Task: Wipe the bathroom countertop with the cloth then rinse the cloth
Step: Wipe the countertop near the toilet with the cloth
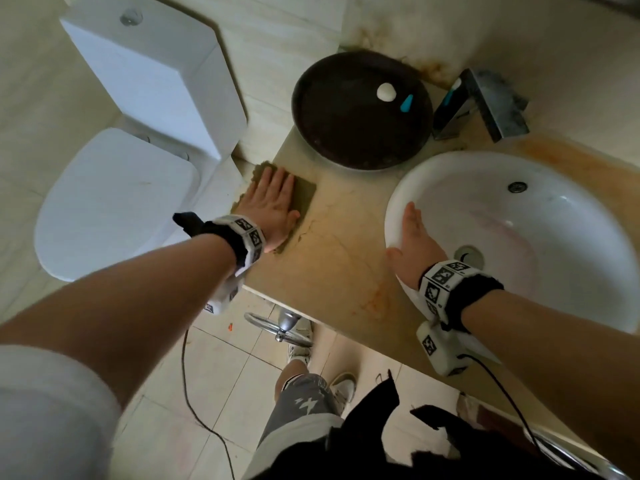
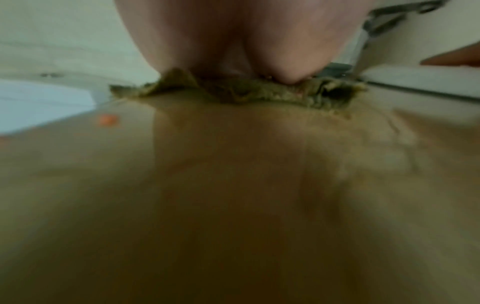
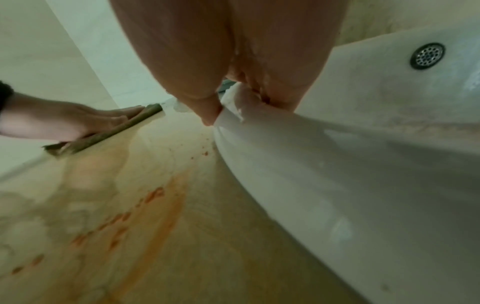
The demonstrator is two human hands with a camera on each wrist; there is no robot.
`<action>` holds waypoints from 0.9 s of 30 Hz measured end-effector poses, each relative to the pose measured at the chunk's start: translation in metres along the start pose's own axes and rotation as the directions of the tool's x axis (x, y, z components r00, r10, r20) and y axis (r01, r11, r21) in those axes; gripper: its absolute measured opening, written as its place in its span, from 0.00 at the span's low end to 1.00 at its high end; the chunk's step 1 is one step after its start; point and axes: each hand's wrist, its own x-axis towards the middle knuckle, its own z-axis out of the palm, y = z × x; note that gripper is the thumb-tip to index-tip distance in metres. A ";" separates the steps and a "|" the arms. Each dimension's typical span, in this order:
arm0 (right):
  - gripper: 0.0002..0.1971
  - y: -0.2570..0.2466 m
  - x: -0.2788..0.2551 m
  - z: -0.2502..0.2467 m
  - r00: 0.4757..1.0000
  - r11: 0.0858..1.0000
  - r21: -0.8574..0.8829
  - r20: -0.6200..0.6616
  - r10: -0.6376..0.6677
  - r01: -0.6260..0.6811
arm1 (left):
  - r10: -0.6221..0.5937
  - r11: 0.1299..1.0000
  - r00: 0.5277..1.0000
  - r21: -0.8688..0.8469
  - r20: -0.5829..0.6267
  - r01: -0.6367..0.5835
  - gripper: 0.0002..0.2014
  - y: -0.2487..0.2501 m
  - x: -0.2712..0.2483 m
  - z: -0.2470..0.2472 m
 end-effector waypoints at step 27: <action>0.41 -0.001 0.003 0.003 1.000 1.000 -0.009 0.025 -0.004 0.004 | -0.112 0.991 0.994 -0.072 0.007 0.112 0.36 0.028 0.037 -0.013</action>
